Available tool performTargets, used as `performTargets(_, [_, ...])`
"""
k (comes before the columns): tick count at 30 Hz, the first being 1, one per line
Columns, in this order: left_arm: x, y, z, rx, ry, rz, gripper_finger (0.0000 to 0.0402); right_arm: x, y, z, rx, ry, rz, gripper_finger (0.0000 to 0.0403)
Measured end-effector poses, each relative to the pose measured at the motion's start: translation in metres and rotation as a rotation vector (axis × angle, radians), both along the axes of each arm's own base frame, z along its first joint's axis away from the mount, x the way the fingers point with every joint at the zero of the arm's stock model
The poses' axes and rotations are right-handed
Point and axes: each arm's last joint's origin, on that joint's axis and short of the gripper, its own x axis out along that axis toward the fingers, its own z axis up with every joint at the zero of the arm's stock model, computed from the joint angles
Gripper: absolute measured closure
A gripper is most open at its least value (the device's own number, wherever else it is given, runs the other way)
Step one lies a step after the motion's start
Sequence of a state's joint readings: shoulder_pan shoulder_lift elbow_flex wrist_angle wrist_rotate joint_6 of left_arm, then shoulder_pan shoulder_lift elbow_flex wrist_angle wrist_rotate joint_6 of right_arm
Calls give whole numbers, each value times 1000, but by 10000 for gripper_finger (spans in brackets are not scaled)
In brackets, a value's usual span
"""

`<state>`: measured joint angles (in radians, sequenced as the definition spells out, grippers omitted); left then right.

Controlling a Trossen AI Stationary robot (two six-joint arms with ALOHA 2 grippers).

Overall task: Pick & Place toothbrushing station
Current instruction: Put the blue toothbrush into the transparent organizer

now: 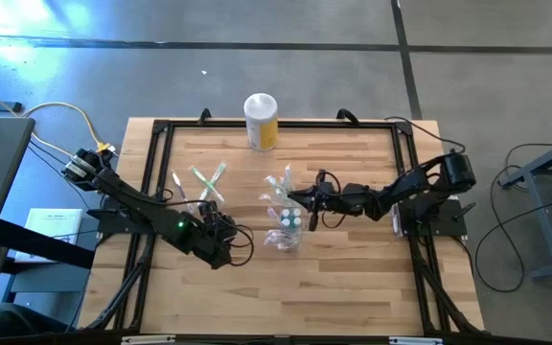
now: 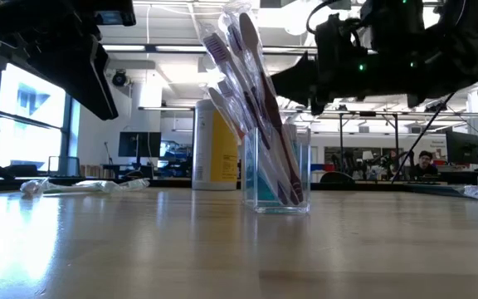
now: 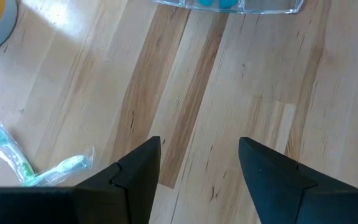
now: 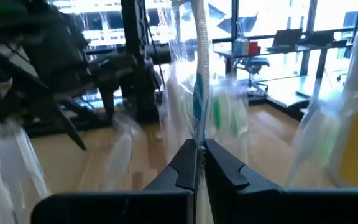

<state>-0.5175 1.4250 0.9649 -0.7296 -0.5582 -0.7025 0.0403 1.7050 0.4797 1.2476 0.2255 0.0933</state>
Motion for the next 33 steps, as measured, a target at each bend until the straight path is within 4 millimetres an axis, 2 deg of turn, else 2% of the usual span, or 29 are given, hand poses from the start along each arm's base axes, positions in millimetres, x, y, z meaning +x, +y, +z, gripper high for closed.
performTargets(15, [0,0,0,2,2,-1,192,7,-3,-43,80,57,-26,398])
performTargets(24, [0,0,0,2,2,-1,192,6,-6,-51,111,126,-59,394])
performTargets(33, [0,0,0,2,2,-1,192,6,-4,-51,107,133,-27,345])
